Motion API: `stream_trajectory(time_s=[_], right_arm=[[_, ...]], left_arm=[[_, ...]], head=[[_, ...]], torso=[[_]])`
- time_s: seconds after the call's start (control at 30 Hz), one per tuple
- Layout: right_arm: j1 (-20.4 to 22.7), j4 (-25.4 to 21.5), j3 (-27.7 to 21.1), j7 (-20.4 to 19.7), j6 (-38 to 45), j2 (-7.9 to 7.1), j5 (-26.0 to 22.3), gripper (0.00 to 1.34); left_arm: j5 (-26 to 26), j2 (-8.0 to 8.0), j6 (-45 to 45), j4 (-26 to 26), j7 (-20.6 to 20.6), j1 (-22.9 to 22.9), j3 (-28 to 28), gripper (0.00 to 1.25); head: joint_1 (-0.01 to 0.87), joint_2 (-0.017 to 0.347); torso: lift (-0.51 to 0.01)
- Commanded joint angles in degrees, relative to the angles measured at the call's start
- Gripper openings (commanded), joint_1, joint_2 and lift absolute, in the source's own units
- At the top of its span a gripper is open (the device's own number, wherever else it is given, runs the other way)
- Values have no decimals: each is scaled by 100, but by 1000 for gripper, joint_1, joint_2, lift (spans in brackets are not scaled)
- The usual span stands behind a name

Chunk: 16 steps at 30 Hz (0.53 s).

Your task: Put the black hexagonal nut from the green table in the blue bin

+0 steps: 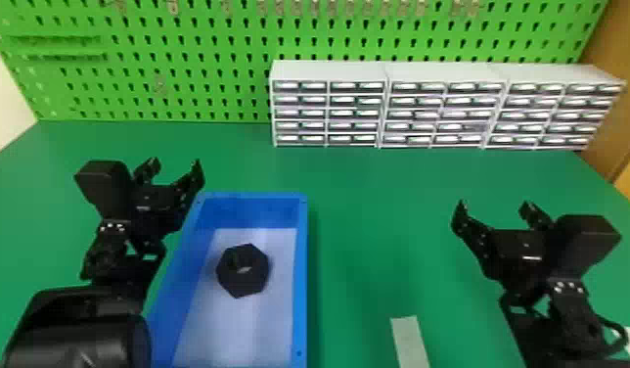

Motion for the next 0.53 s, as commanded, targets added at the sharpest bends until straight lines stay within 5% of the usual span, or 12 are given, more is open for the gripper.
stream_trajectory(time_s=[0.0, 0.5], right_arm=[[16, 0, 0, 0, -1, 0, -5, 1121], [7, 0, 9, 0, -10, 0, -5, 1121]], left_arm=[[5, -15, 0, -9, -2, 11, 13, 738], [5, -15, 0, -9, -2, 3, 4, 738]], head=[[686, 51], [686, 51]], torso=[[-97], [-97]])
